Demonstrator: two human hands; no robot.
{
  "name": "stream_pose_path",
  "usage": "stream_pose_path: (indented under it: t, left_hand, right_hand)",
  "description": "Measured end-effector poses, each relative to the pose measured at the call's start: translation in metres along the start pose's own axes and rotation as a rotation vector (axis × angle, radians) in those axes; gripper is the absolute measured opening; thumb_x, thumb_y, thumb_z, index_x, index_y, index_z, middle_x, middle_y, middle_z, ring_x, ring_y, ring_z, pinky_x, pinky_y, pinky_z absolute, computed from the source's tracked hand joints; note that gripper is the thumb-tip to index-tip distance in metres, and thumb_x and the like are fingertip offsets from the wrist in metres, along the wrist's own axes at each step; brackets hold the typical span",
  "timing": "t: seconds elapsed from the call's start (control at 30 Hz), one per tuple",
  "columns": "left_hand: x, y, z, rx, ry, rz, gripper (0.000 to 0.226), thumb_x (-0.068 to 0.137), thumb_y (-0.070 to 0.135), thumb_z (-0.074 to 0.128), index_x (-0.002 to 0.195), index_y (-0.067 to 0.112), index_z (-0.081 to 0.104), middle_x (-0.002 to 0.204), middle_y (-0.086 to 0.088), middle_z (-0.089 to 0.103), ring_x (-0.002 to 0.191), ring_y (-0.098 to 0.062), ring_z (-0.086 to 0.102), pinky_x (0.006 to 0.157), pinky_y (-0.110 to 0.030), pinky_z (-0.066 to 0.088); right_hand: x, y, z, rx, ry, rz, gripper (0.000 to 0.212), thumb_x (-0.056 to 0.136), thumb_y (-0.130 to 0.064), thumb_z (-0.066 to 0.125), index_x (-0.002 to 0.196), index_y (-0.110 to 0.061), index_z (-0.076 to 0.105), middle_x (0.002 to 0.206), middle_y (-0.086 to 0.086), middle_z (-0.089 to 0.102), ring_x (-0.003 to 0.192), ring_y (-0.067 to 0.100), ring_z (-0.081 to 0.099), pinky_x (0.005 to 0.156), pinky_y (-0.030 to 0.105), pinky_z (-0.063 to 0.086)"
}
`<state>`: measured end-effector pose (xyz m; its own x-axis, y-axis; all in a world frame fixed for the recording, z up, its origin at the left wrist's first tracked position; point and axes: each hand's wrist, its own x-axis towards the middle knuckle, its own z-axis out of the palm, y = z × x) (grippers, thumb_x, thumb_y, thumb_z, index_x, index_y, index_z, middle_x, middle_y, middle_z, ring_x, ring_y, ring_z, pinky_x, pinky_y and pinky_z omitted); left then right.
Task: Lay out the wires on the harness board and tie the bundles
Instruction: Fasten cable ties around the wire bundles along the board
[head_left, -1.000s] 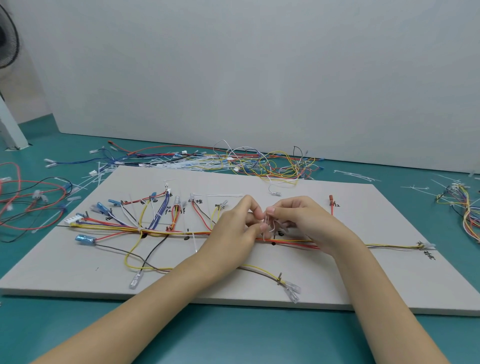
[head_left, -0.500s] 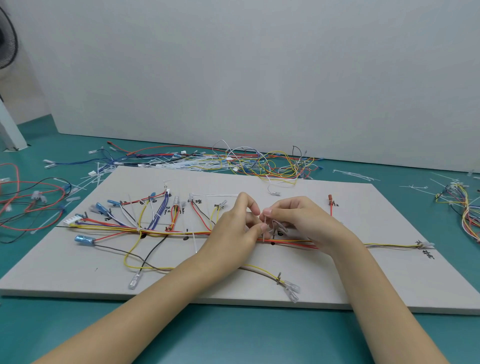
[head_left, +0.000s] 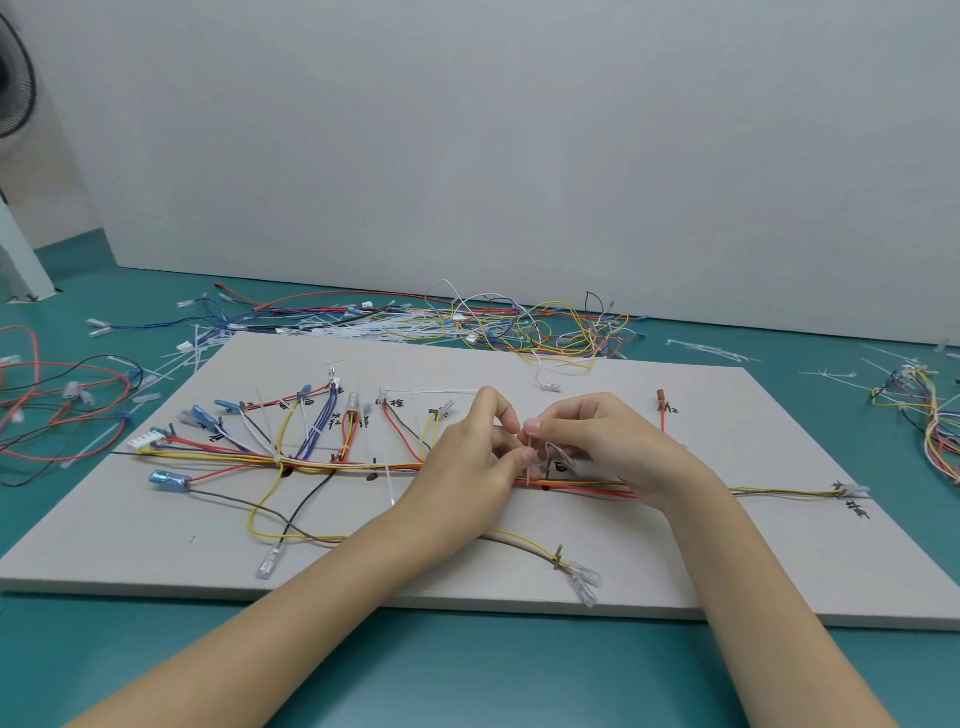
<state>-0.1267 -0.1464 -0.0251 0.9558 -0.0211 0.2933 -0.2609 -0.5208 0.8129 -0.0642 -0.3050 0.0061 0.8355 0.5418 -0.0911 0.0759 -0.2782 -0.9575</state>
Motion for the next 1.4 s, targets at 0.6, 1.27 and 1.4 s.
stream_pose_path:
  t: [0.6,1.27,1.4]
  left_hand:
    - [-0.0005,-0.0035,0.0018,0.013,-0.001,0.025,0.036,0.093,0.014,0.059,0.086,0.035,0.031,0.073,0.007,0.071,0.061,-0.002,0.051,0.062,-0.028,0.035]
    - [-0.0023,-0.0001,-0.0001,-0.021,0.006,0.056,0.035,0.093,0.013,0.058,0.086,0.035,0.031,0.074,0.013,0.071,0.055,-0.005,0.049,0.055,-0.018,0.031]
    - [-0.0024,0.0004,-0.0005,-0.037,0.003,0.047,0.034,0.094,0.014,0.057,0.087,0.034,0.031,0.073,0.013,0.071,0.057,-0.008,0.05,0.058,-0.026,0.033]
  right_hand:
    - [-0.0028,-0.0023,0.0,0.015,-0.021,0.024,0.028,0.09,-0.025,0.065,0.084,0.002,0.072,0.072,0.01,0.071,0.073,0.015,0.057,0.069,0.016,0.046]
    - [-0.005,-0.0054,0.0012,-0.032,0.009,0.019,0.021,0.086,-0.025,0.07,0.072,-0.01,0.075,0.069,0.008,0.068,0.064,0.008,0.05,0.06,0.013,0.04]
    - [-0.0046,-0.0057,0.0012,-0.025,-0.005,0.013,0.021,0.087,-0.022,0.069,0.074,-0.006,0.074,0.069,0.01,0.068,0.055,0.003,0.048,0.055,0.009,0.039]
